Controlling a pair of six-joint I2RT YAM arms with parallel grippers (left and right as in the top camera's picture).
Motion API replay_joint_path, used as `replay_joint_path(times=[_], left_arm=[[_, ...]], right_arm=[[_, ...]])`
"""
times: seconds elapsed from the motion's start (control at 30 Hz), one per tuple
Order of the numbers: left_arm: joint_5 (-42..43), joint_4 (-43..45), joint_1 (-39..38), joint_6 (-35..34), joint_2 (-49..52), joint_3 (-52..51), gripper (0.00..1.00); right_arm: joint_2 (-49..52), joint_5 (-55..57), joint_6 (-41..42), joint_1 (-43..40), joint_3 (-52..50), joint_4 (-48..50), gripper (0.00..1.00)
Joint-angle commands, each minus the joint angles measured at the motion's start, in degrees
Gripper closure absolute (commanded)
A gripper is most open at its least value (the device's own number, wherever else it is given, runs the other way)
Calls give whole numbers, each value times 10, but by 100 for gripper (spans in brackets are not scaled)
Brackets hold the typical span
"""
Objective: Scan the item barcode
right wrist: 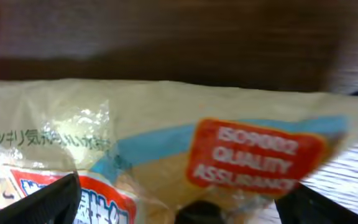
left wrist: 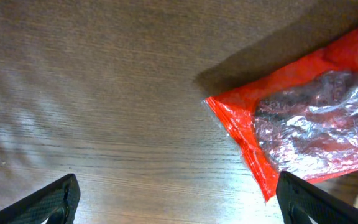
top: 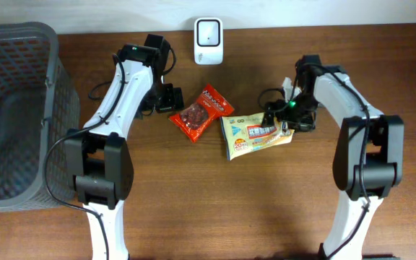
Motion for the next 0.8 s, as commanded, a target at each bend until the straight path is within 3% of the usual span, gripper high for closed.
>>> replay_joint_path(times=[0.0,0.03,0.07,0.17,0.23,0.27,0.3,0.33,0.37,0.5,0.53,0.57,0.6,0.63,0.77], left_arm=[[-6,0,2,-1,-1,5,1],[-6,0,2,-1,-1,5,1],[-6,0,2,-1,-1,5,1],[-6,0,2,-1,-1,5,1],[-6,0,2,-1,-1,5,1],[-6,0,2,-1,-1,5,1],[-6,0,2,-1,-1,5,1],[-6,0,2,-1,-1,5,1],[-6,0,2,-1,-1,5,1],[-6,0,2,-1,-1,5,1],[-6,0,2,-1,-1,5,1],[-6,0,2,-1,-1,5,1],[-6,0,2,-1,-1,5,1],[-6,0,2,-1,-1,5,1],[-6,0,2,-1,-1,5,1]], right_arm=[[21,-29,-4,31,-65,49,51],[21,-27,9,34,-67,50,87],[20,-25,29,34,-64,48,96],[9,21,94,22,-32,-4,96],[-19,95,167,9,19,-104,96],[-25,95,160,8,45,-164,91],[-25,95,139,8,65,-220,71],[-25,97,118,8,80,-274,44],[-25,112,107,9,89,-341,2],[-25,153,96,9,91,-396,1],[-25,150,96,9,91,-395,6],[-25,143,96,13,91,-401,39],[-25,136,96,19,90,-401,79],[-25,128,96,26,90,-400,96],[-25,120,55,104,90,-394,96]])
